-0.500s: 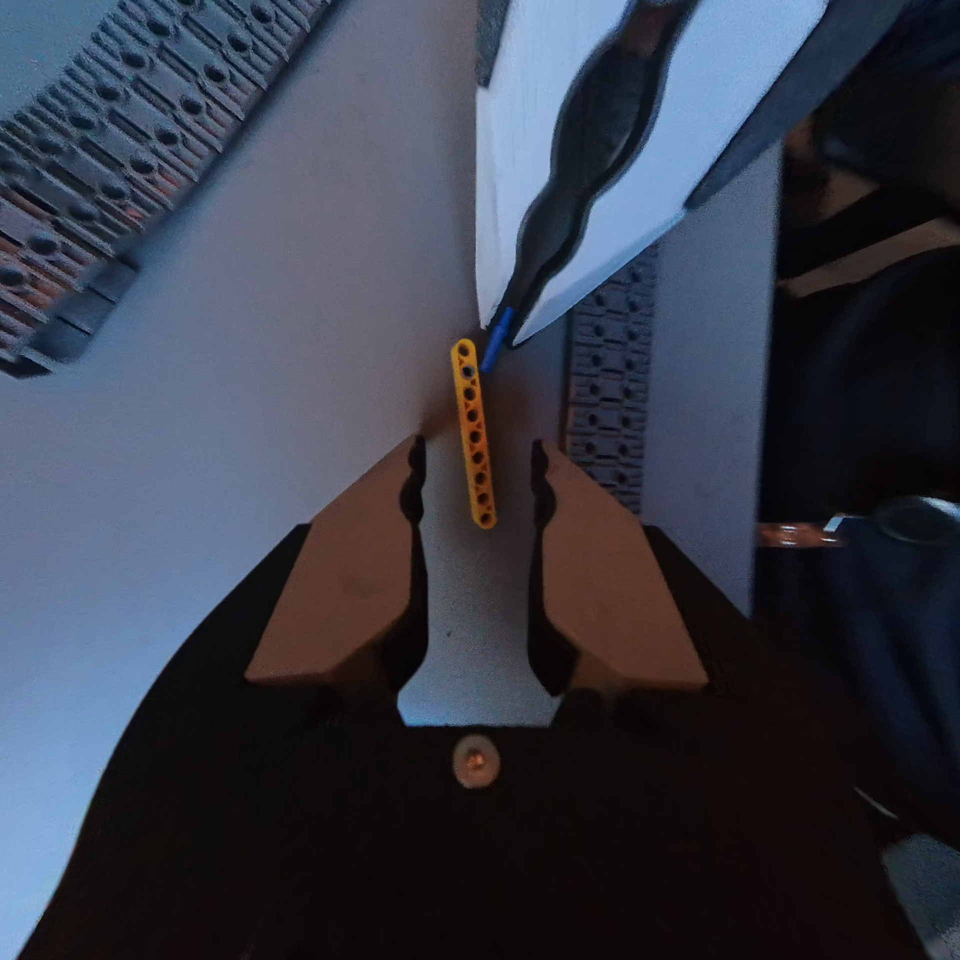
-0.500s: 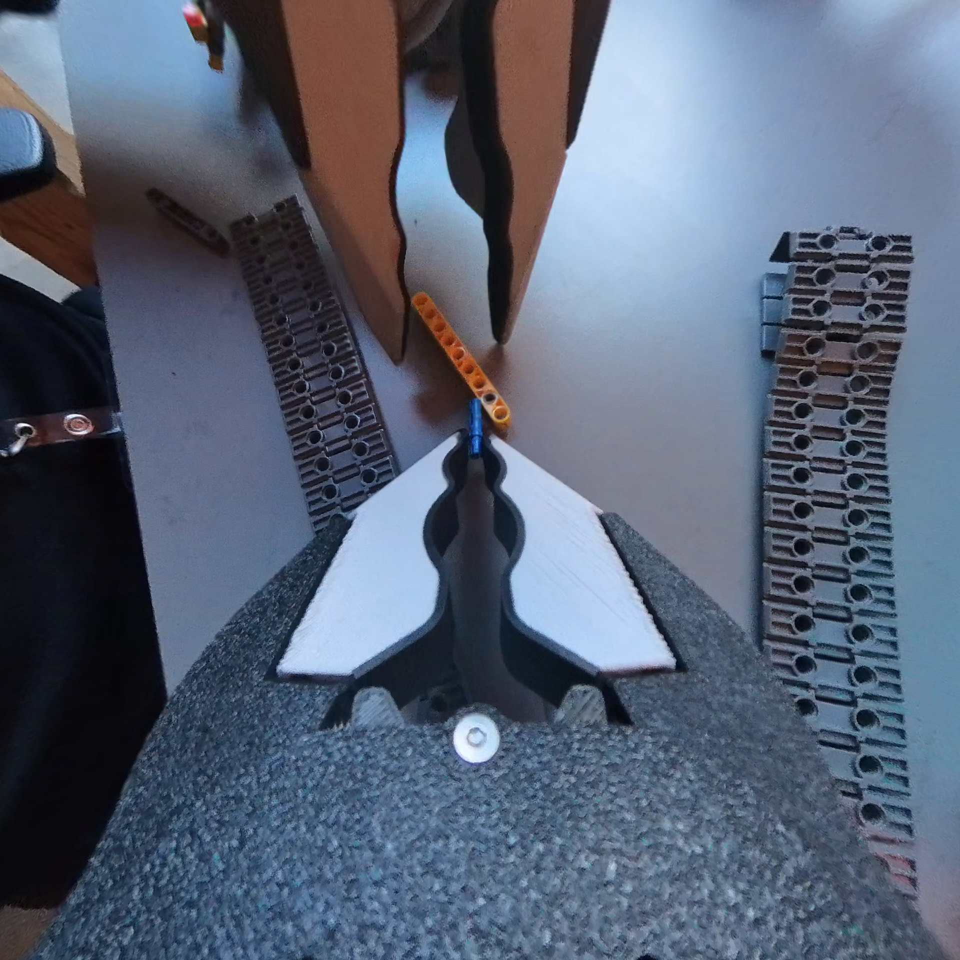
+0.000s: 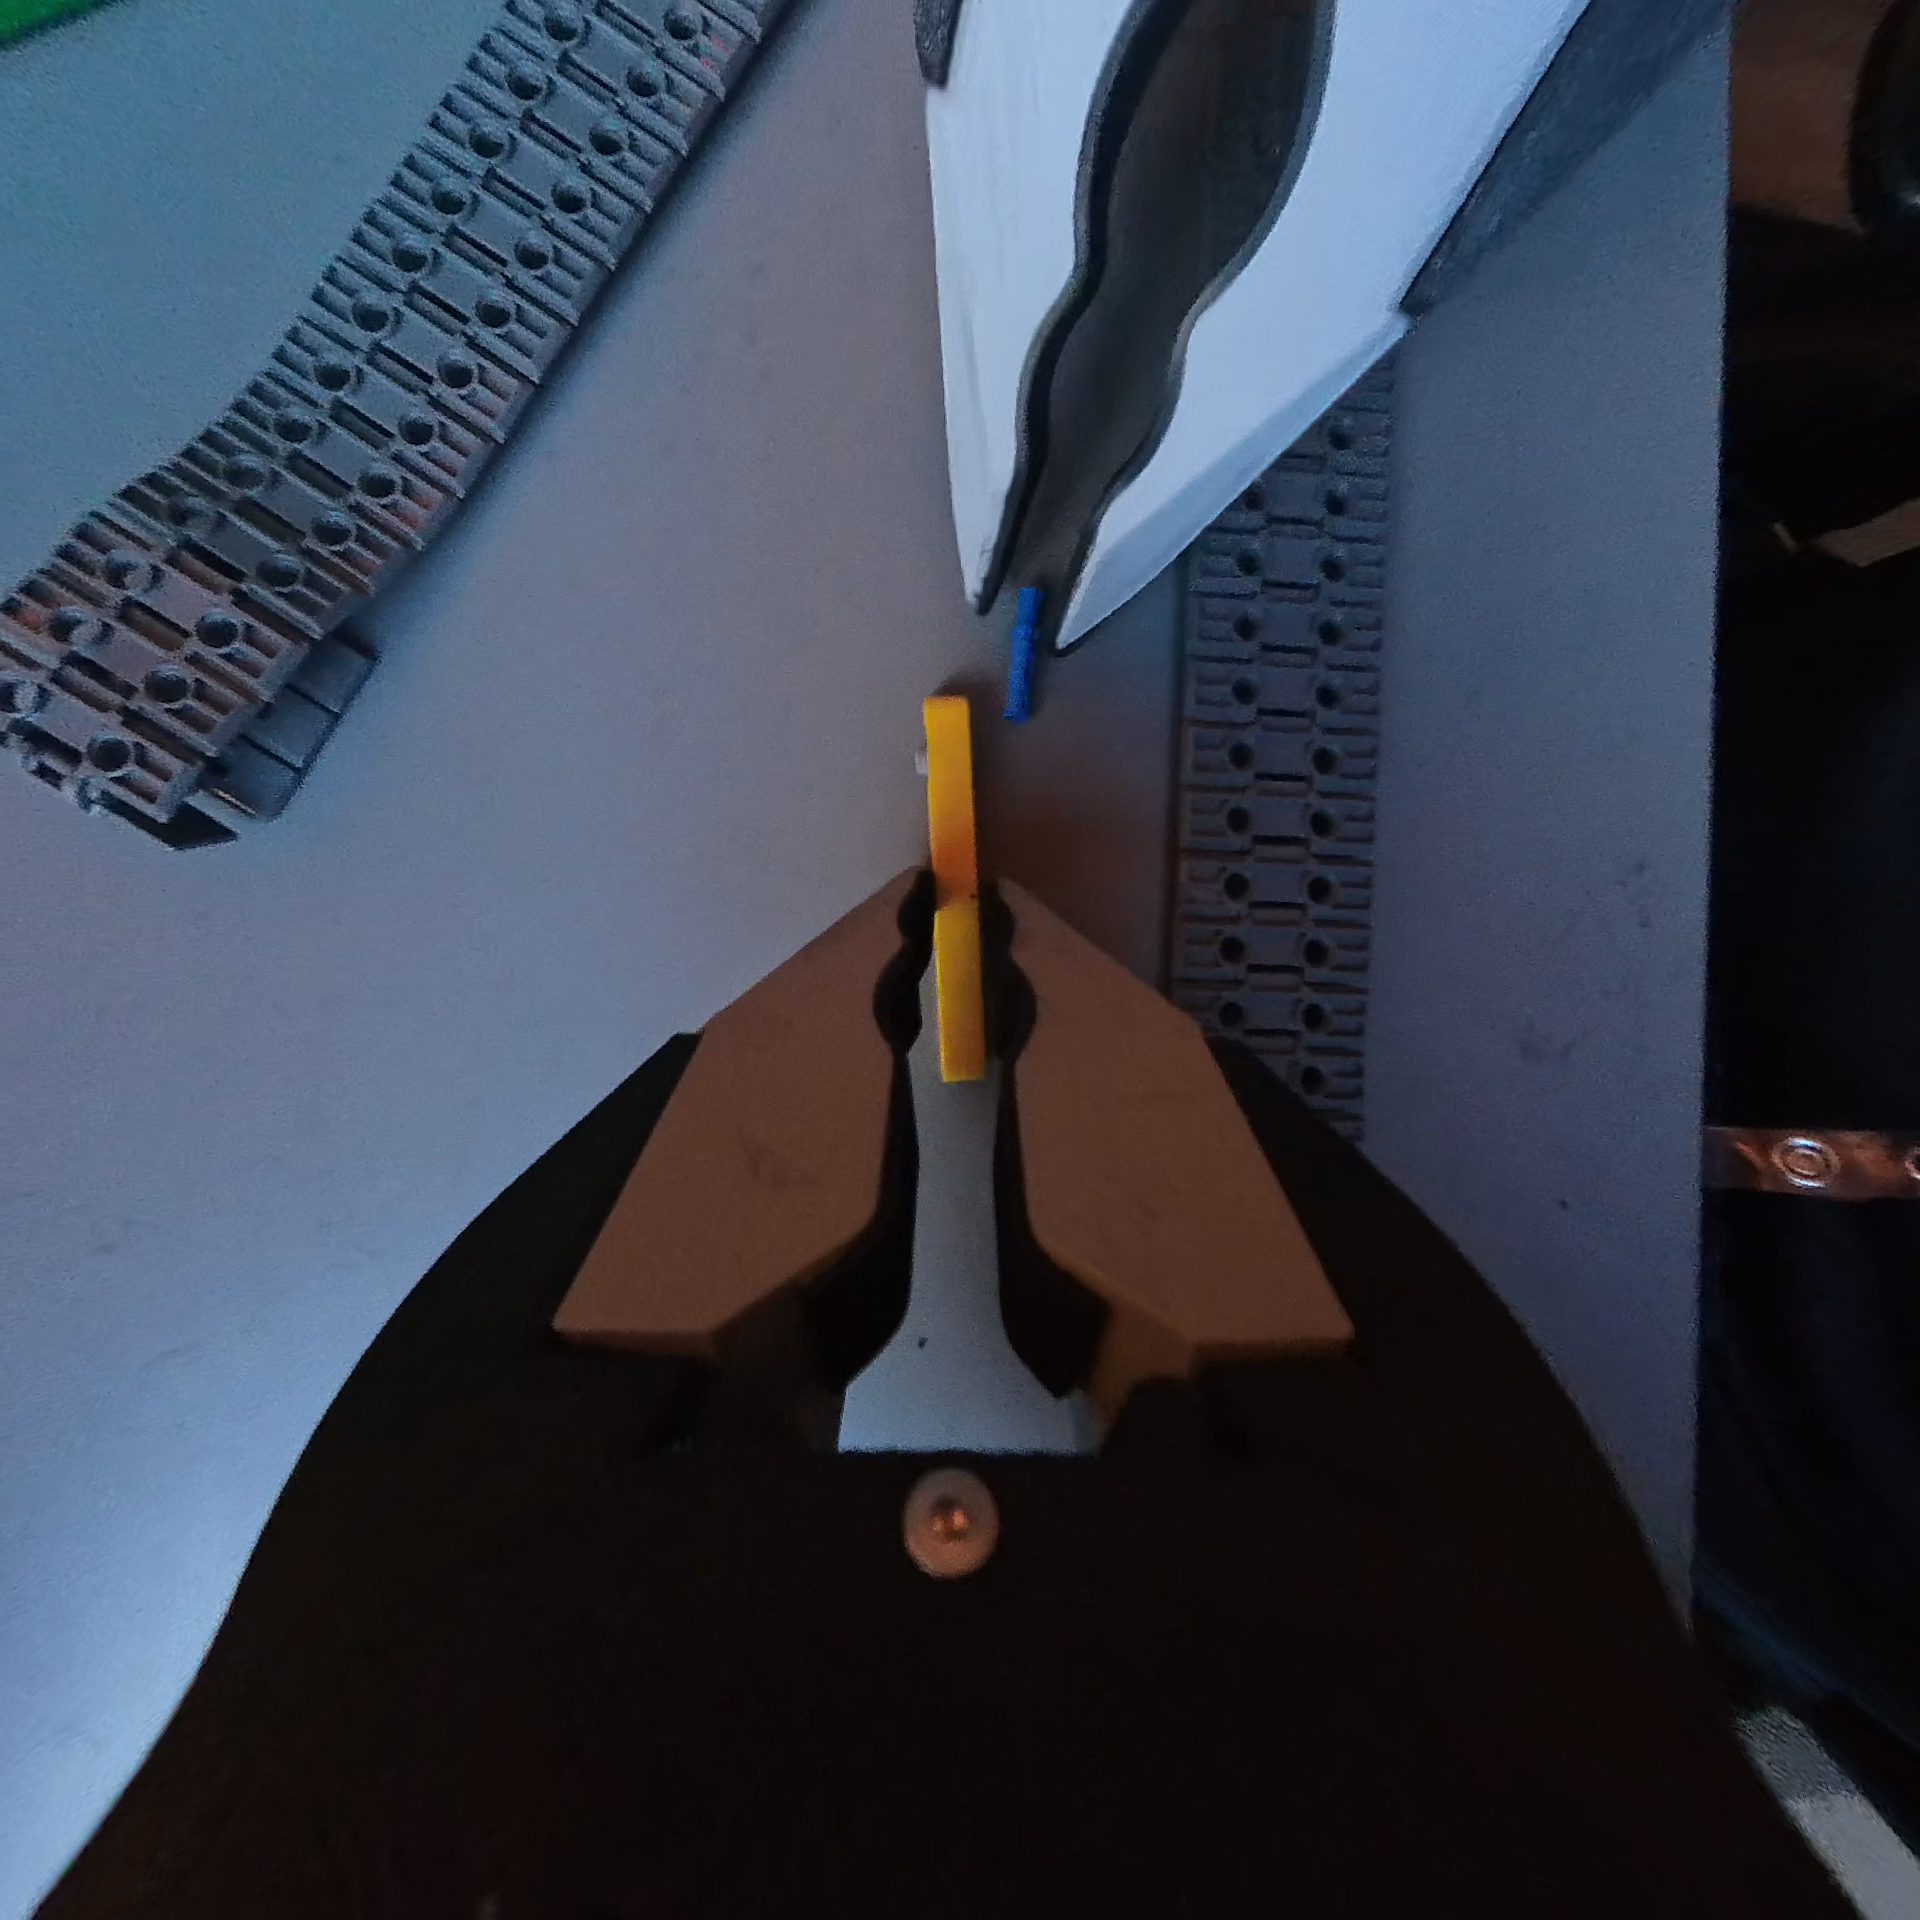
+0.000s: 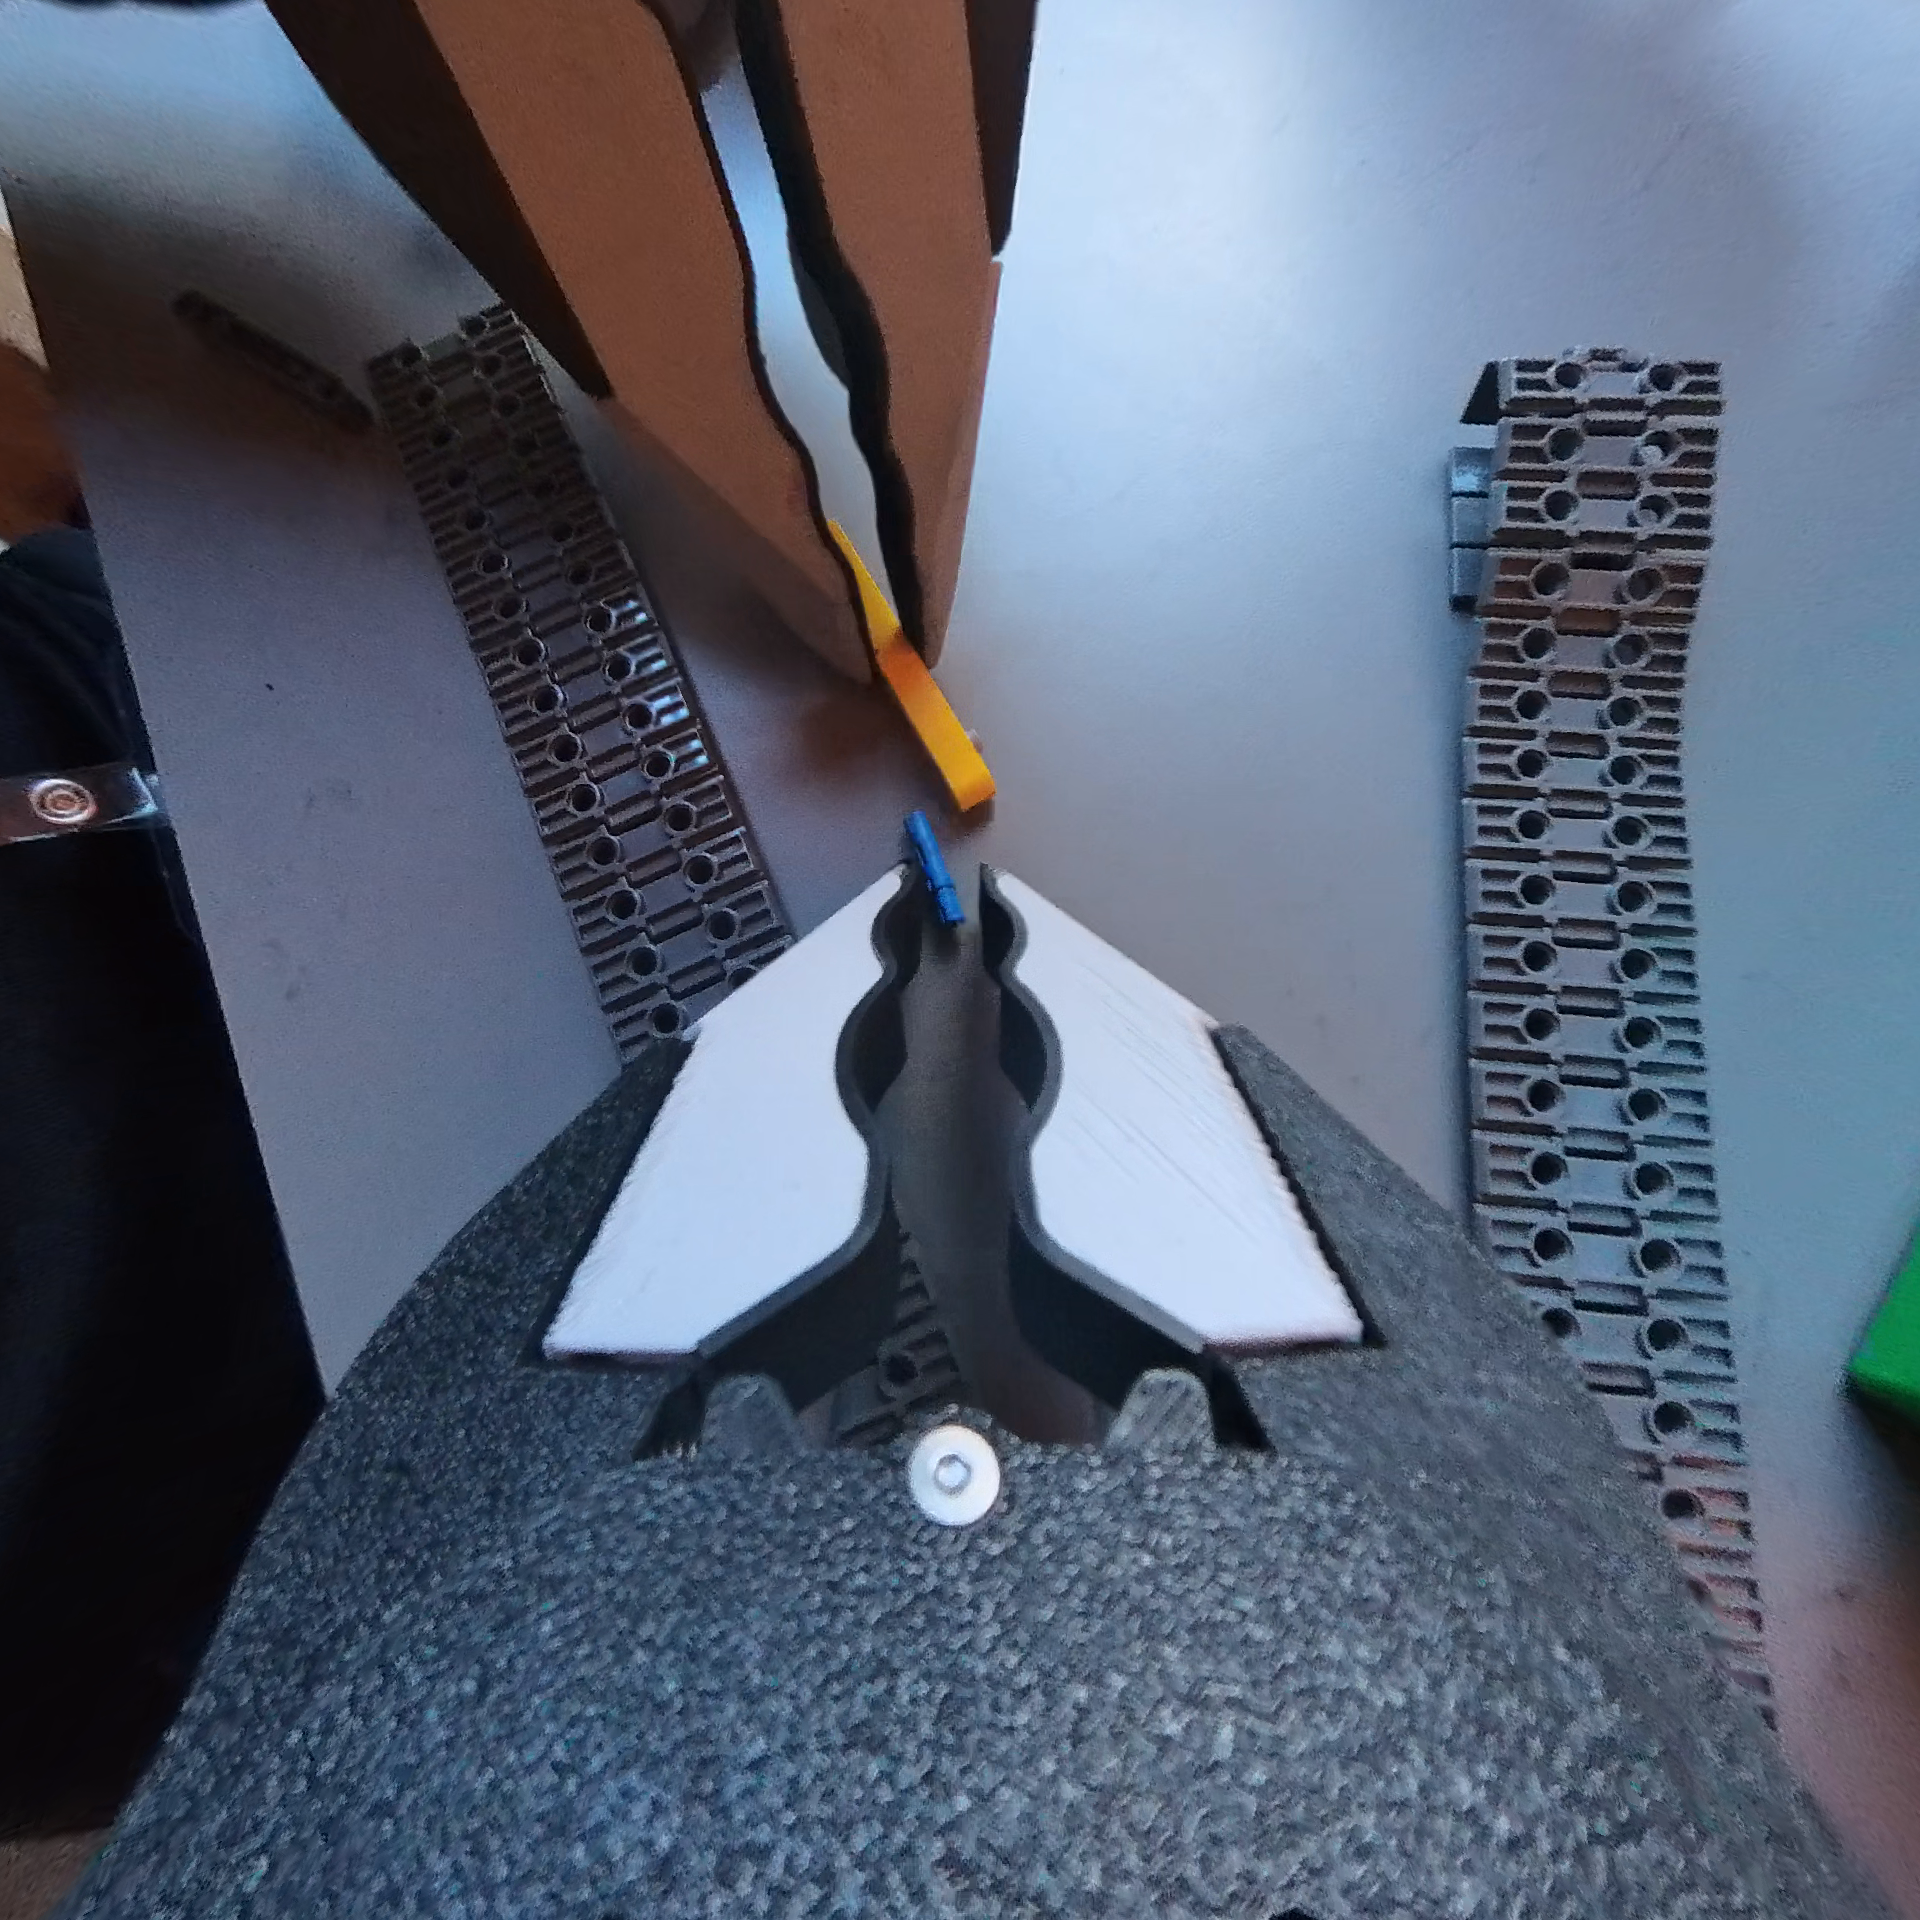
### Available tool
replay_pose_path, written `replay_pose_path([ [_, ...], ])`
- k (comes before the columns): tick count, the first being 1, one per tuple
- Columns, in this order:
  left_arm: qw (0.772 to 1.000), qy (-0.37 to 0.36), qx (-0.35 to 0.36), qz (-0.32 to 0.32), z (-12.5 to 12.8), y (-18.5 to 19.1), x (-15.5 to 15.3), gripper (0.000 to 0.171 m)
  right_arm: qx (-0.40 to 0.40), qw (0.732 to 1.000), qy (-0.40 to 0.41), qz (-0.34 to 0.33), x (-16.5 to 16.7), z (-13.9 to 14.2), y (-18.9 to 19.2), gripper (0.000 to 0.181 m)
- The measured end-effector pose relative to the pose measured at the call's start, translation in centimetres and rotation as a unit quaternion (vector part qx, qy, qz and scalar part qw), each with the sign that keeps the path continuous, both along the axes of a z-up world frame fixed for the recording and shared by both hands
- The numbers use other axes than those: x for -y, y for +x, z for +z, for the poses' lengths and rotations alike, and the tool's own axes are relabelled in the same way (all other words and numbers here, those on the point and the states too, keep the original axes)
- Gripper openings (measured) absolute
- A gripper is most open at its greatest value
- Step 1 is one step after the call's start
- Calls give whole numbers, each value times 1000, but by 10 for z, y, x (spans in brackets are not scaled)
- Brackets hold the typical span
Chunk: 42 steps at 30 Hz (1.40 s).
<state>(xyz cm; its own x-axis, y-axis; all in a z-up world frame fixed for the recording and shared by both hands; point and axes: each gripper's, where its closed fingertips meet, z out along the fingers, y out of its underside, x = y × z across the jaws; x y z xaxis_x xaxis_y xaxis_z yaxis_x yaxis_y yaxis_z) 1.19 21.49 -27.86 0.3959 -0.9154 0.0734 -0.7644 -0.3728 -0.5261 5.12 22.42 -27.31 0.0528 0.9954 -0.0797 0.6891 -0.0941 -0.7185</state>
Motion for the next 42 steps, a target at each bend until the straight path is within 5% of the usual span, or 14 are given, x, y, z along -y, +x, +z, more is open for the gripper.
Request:
replay_pose_path([
  [12, 997, -11, 6, 74, 1, -3, 8, 21, 23, 999, 31, 12, 1, -6, -1, 2],
  [17, 995, -43, 23, 87, 1, -1, 8, 9, 23, 999, 31, -17, 0, -6, -5, 1],
  [20, 993, -49, 29, 103, 3, 3, 0, 27, 19, 999, 26, -43, -1, -5, -9, 0],
  [24, 995, -8, -4, 103, 0, 2, -8, 7, 16, 997, 16, -75, -2, -5, -11, 0],
  [42, 986, 39, 33, 162, 0, 8, -22, 7, 11, 993, -3, -120, -10, -2, -12, 0],
])
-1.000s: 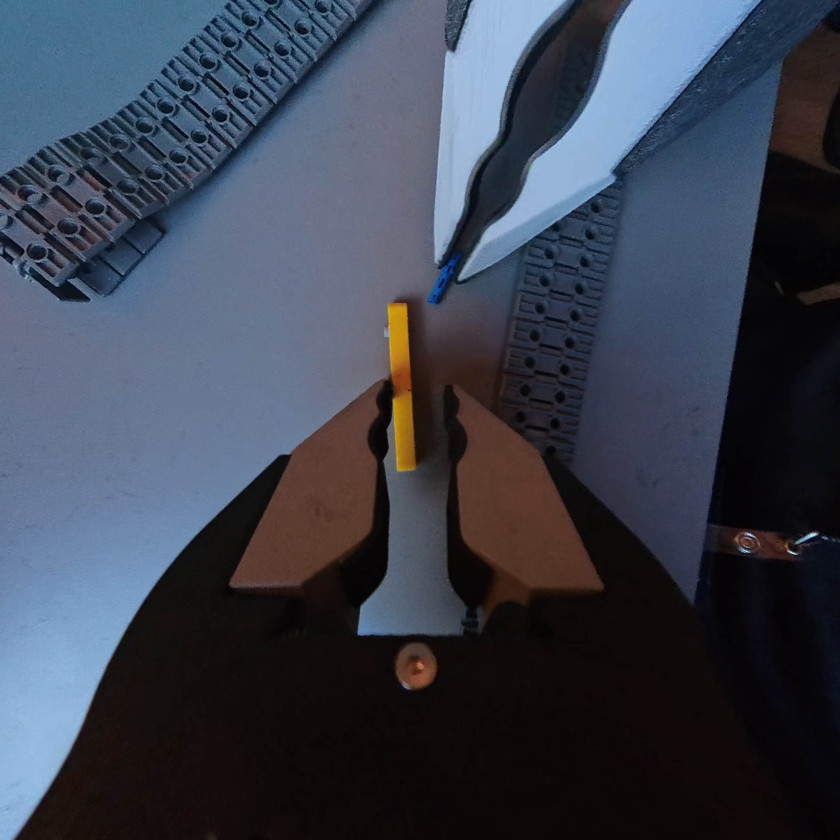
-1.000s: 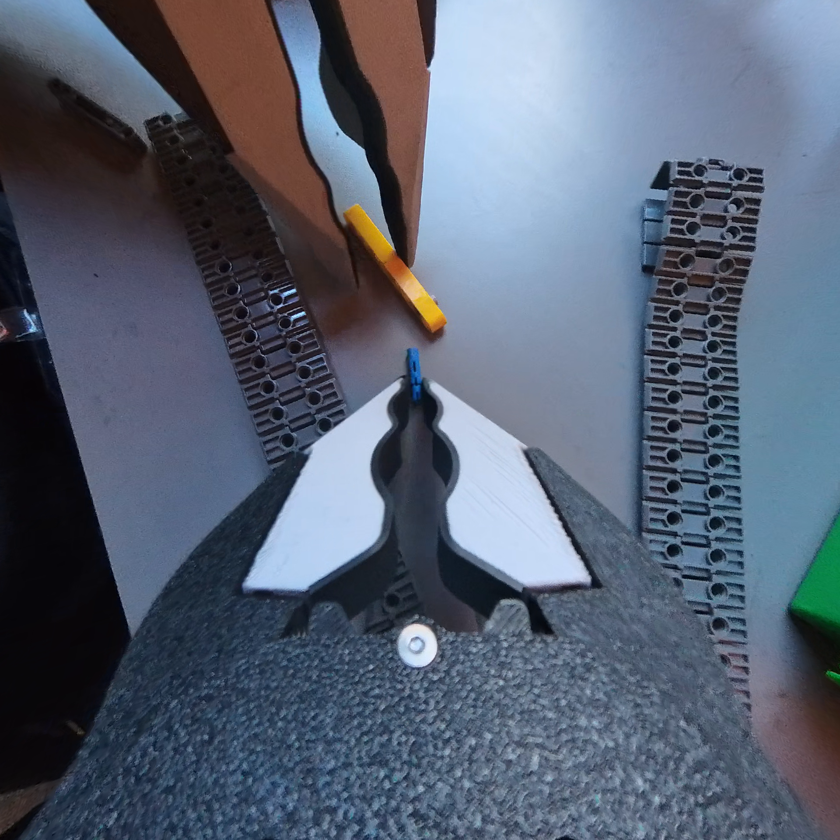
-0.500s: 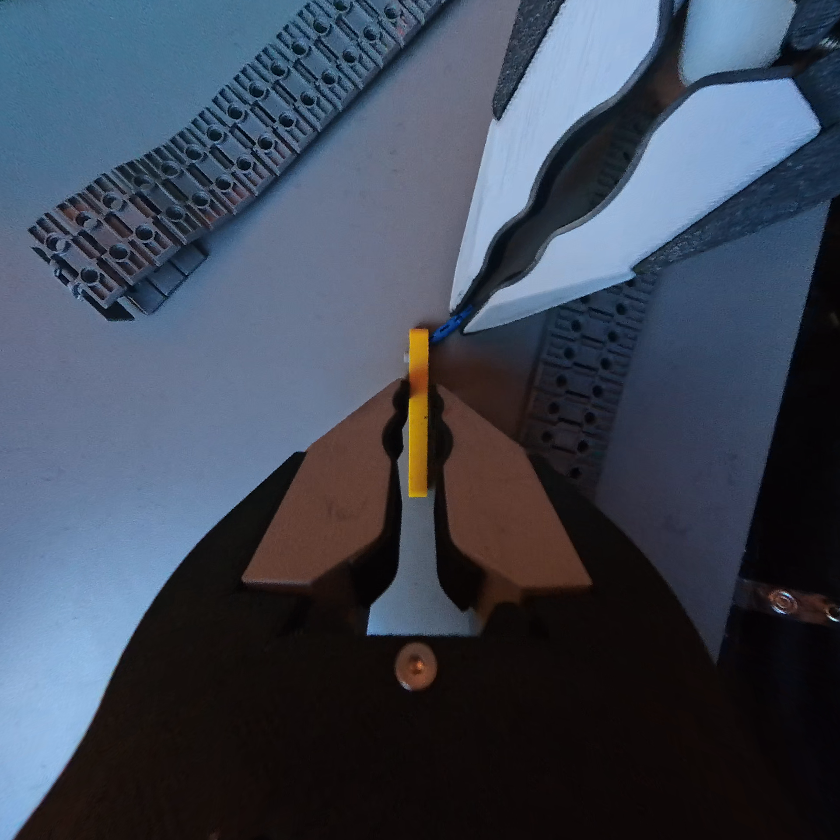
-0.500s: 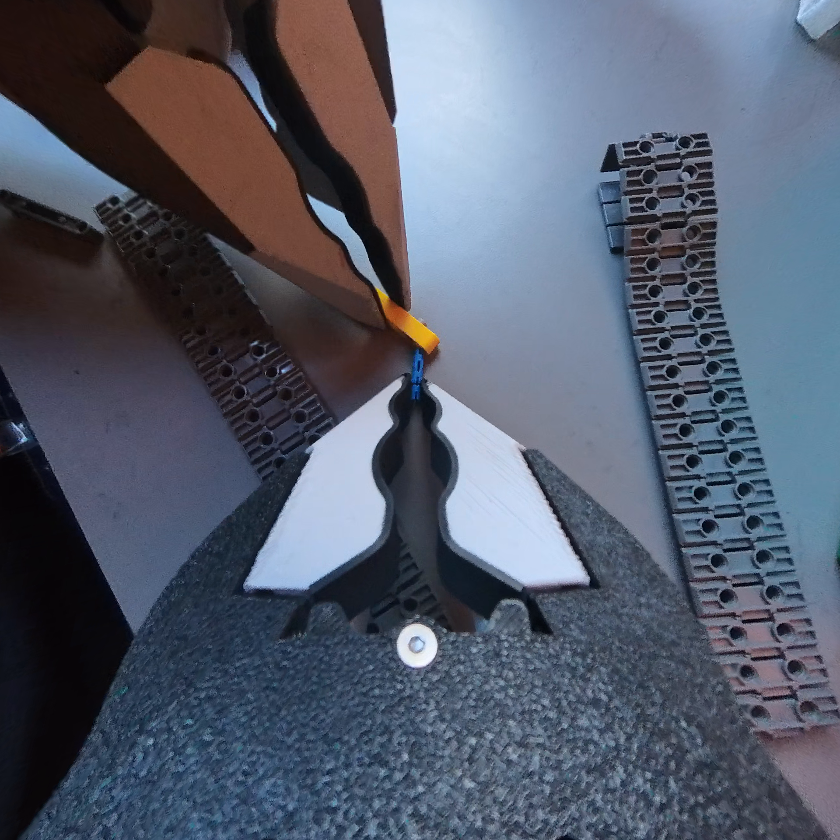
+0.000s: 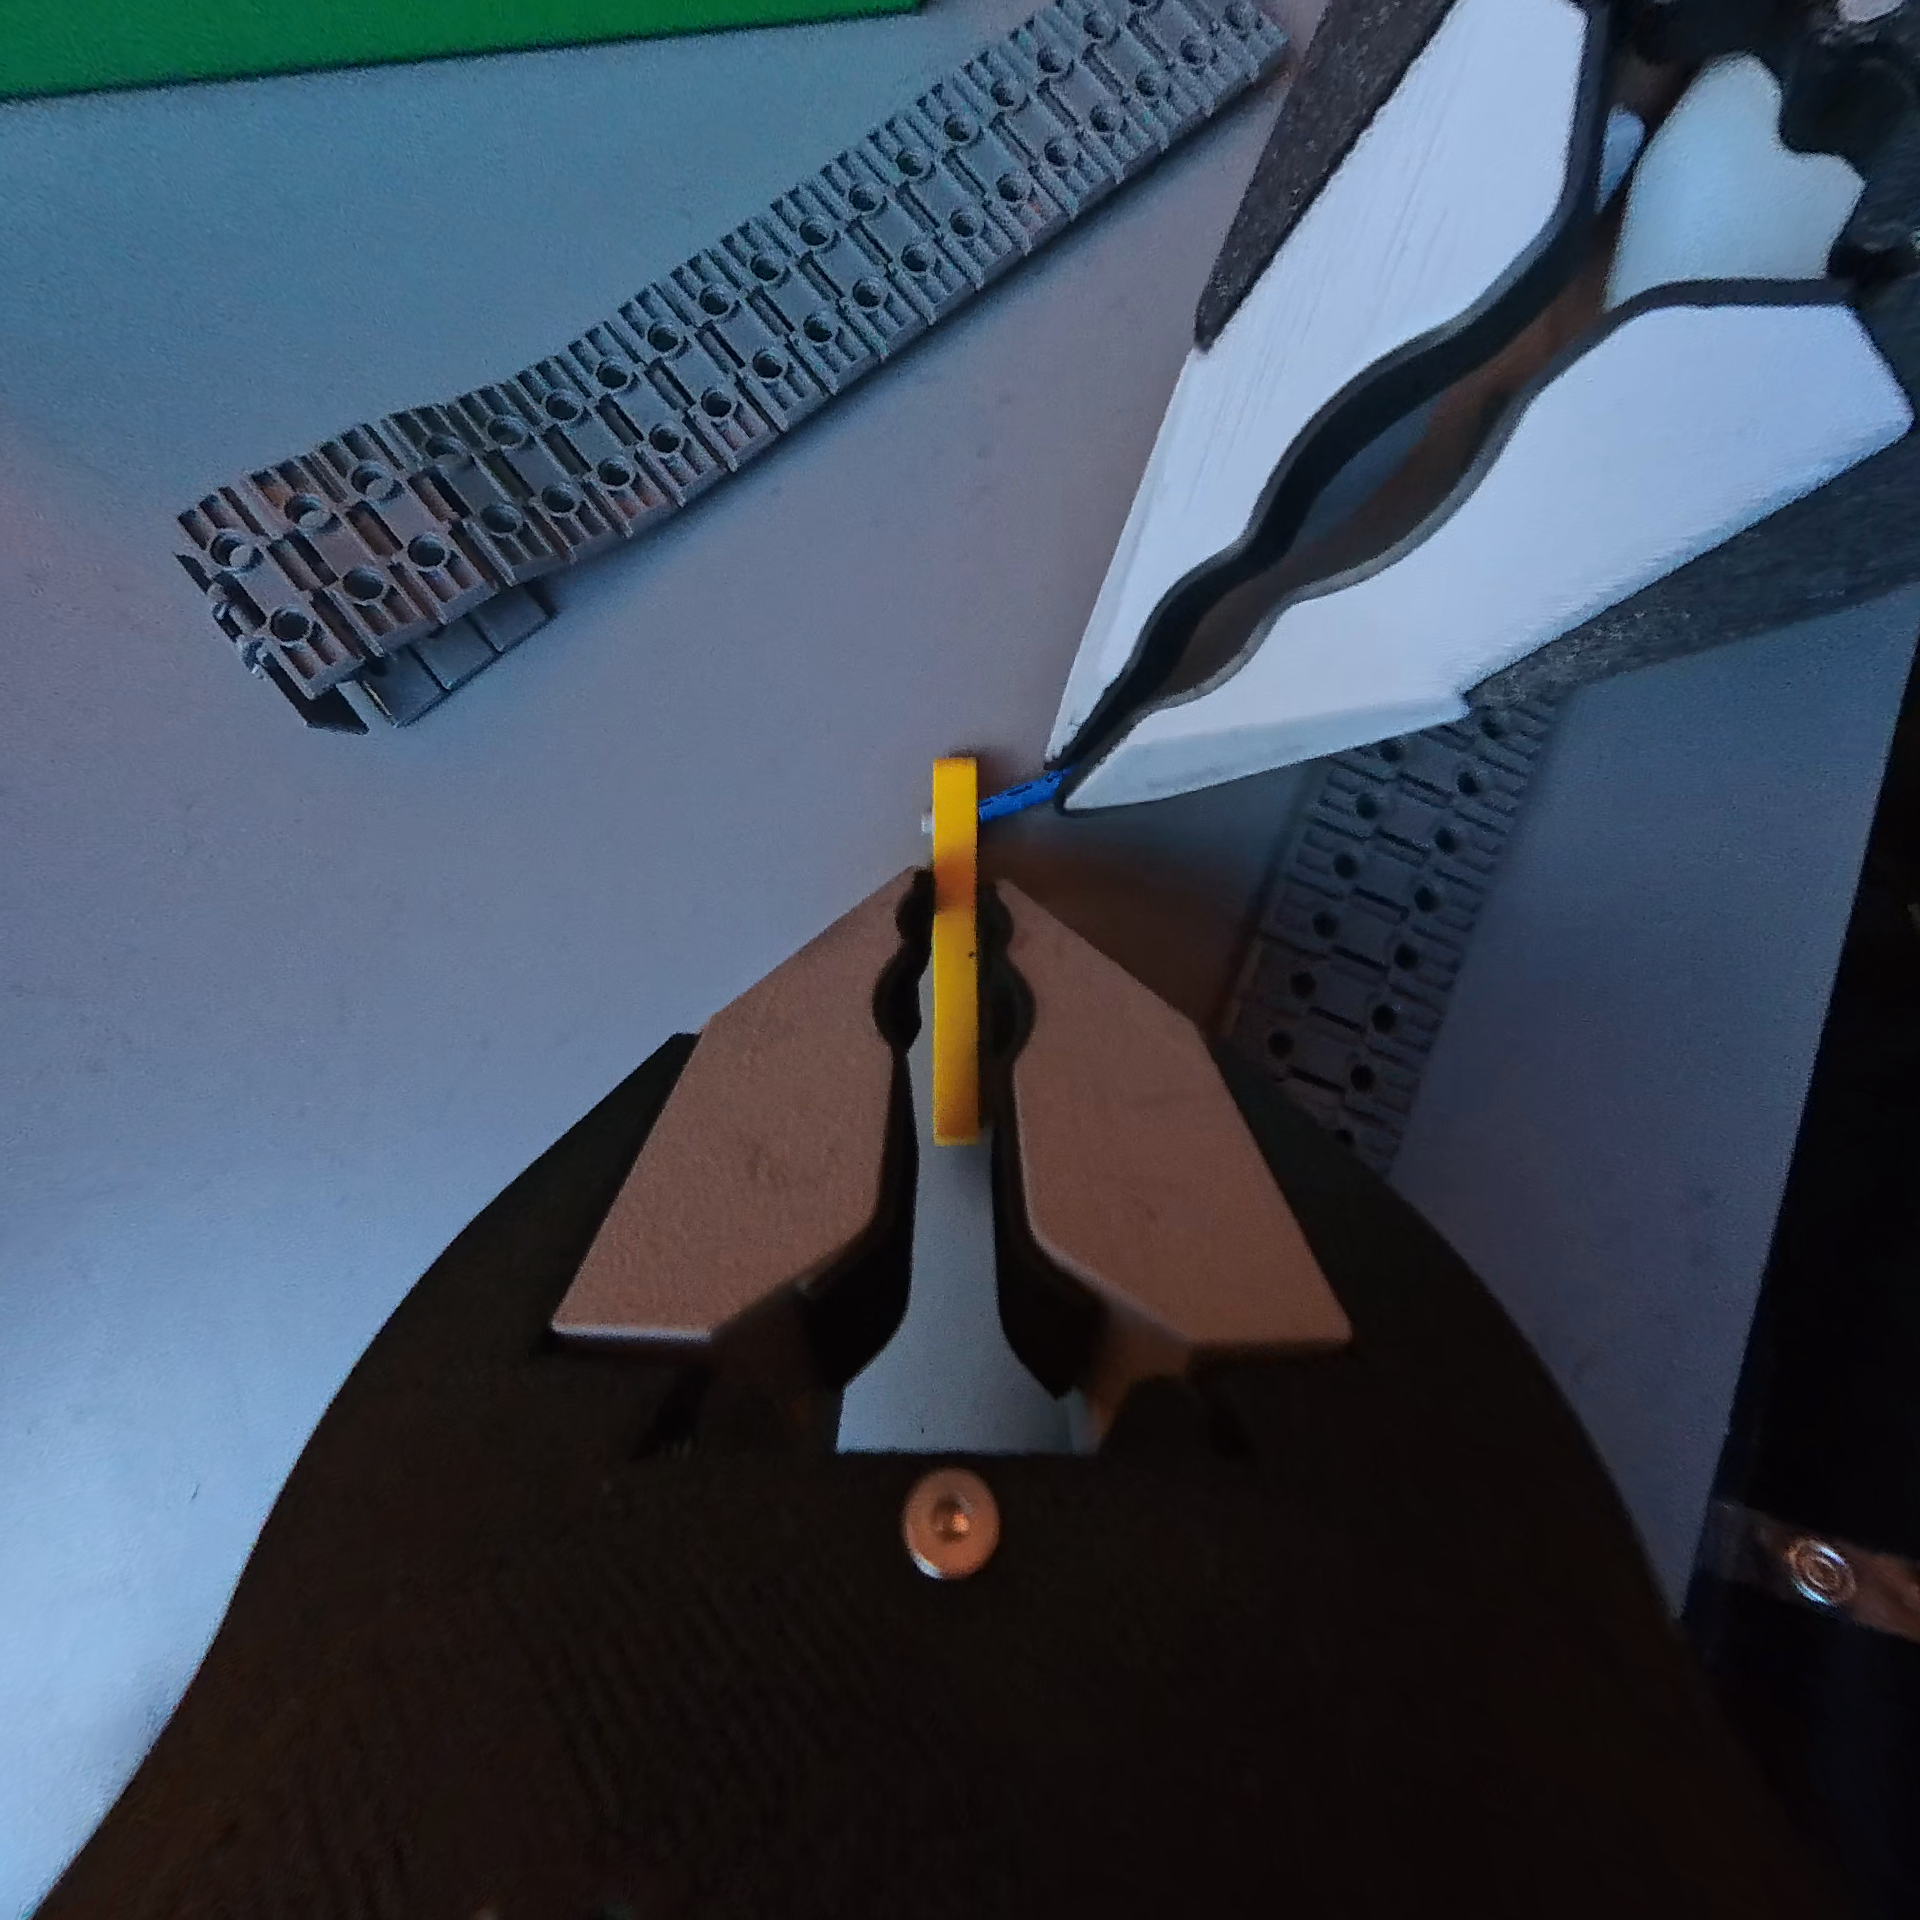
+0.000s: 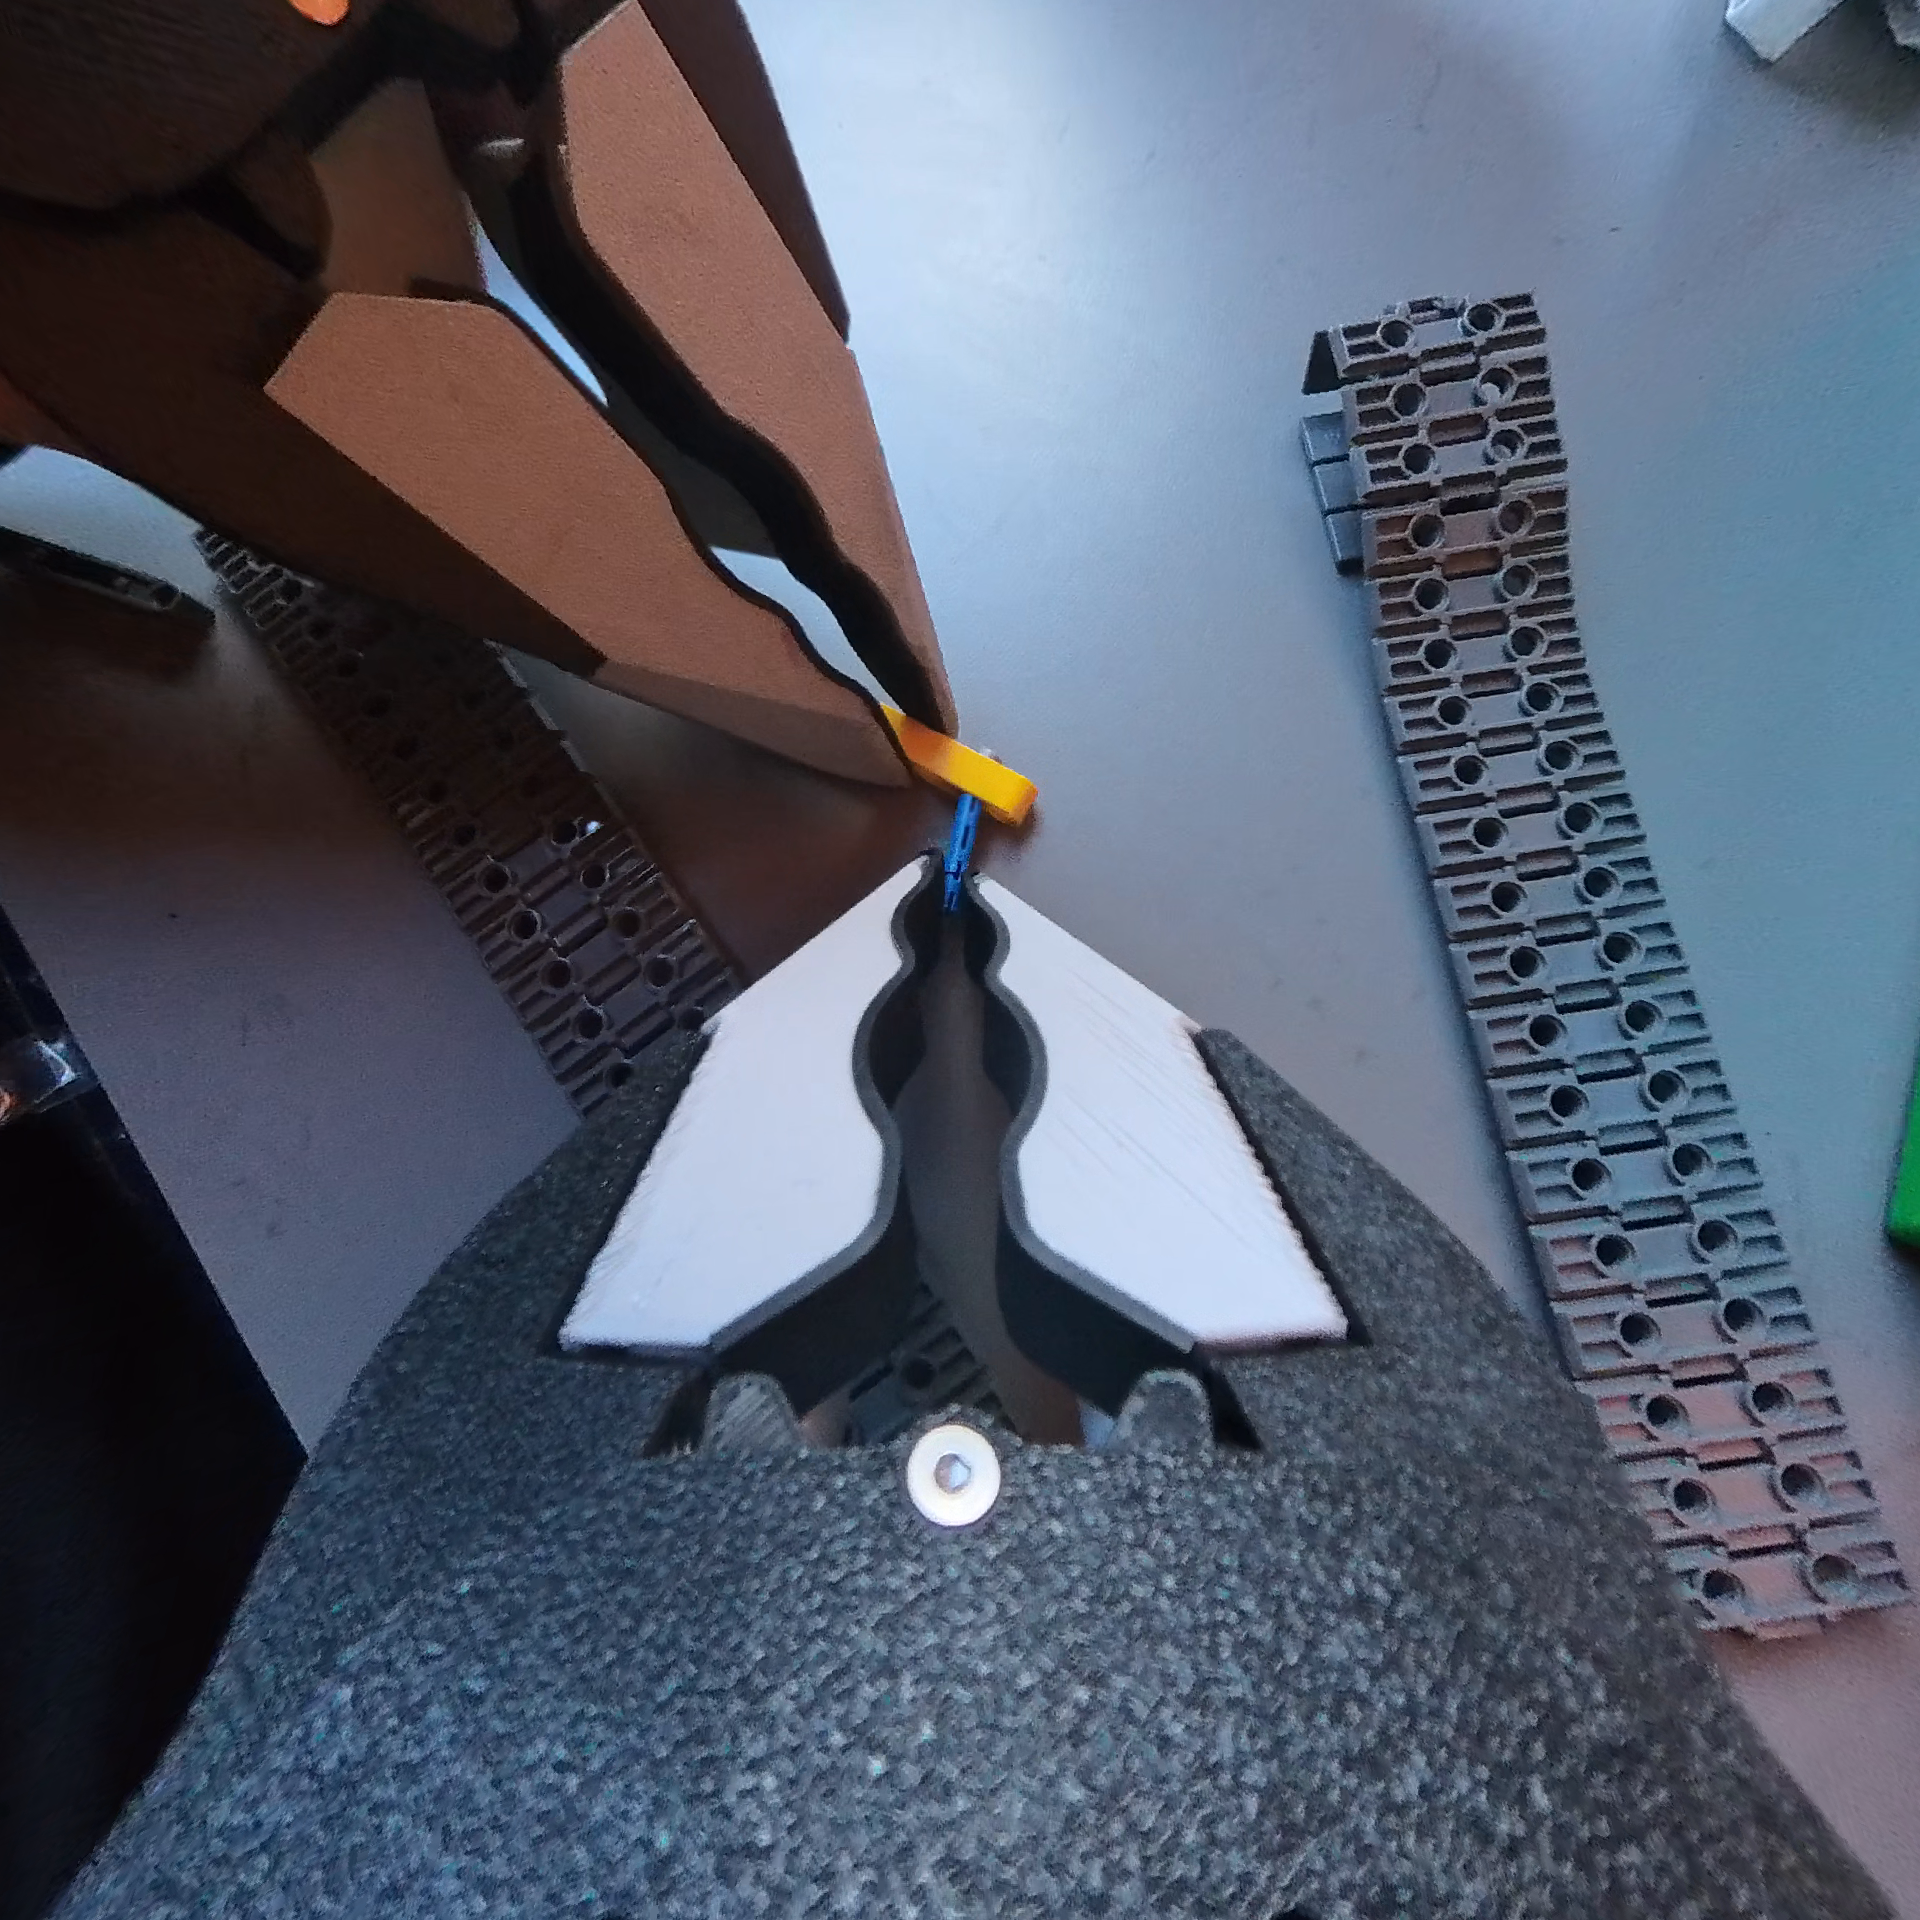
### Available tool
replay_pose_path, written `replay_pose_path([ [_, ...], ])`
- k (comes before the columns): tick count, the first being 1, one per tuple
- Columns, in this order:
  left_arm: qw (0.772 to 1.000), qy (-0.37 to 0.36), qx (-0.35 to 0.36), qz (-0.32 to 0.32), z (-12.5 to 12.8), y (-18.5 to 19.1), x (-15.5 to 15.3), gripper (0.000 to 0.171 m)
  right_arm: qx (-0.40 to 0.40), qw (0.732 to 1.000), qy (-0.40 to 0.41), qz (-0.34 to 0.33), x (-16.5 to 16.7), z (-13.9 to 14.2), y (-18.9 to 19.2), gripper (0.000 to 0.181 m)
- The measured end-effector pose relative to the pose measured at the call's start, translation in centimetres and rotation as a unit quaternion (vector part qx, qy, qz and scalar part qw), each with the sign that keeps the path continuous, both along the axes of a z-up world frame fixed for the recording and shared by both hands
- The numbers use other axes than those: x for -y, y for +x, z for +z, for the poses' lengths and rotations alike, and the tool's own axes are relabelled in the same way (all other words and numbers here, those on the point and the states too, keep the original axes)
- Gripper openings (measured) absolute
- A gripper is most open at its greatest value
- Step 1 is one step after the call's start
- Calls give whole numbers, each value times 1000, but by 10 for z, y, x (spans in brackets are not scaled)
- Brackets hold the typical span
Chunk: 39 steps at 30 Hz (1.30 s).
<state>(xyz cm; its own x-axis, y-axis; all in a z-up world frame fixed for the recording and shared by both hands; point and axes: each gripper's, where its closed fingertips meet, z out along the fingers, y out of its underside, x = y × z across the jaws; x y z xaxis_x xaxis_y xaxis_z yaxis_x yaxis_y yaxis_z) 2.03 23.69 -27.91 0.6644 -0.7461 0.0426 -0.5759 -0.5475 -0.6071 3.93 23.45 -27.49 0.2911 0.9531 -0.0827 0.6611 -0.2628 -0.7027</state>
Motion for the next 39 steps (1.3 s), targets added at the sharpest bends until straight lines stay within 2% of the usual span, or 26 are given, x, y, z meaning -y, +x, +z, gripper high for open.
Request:
replay_pose_path([
  [8, 1000, 7, 11, 0, 0, 4, -3, 8, -1, 1000, -3, -18, -3, -3, 0, 0],
  [13, 999, 25, -12, -15, 0, 4, -3, 9, -2, 999, 2, -40, -7, -3, 2, 0],
  [20, 1000, 15, 4, -14, 0, 4, -2, 9, -3, 999, 6, -31, -5, -3, 1, 0],
  [29, 1000, 15, -13, -22, 0, 7, -6, 20, -5, 999, 0, -34, -5, -3, 1, 0],
  [32, 1000, 14, -13, -25, 0, 8, -7, 10, -5, 999, 0, -35, -5, -3, 1, 0],
  [39, 999, 25, -13, -29, -1, 7, -8, 8, -6, 999, -3, -42, -6, -3, 2, 0],
])
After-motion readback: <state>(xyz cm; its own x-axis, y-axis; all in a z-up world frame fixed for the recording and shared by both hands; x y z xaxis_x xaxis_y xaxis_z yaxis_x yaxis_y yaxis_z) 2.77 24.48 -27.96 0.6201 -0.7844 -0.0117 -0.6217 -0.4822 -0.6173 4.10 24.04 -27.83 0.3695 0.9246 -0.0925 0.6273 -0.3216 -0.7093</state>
